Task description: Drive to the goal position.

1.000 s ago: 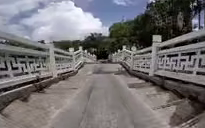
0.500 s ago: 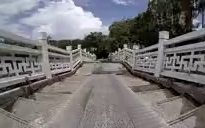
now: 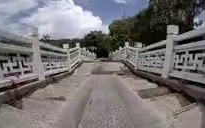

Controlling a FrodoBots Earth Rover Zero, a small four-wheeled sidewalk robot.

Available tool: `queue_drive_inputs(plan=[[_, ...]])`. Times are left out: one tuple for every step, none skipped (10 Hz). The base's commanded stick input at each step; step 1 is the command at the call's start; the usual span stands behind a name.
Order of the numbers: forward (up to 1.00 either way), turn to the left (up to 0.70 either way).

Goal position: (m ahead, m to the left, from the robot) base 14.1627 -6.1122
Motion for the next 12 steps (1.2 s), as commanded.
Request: queue_drive_inputs(plan=[[0.7, 0.0], [0.7, 0.0], [0.7, 0.0], [0.7, 0.0], [0.7, 0.0], [0.7, 0.0], [0.7, 0.0], [0.7, 0.0], [0.7, 0.0], [0.7, 0.0], [0.7, -0.01], [0.7, -0.09]])
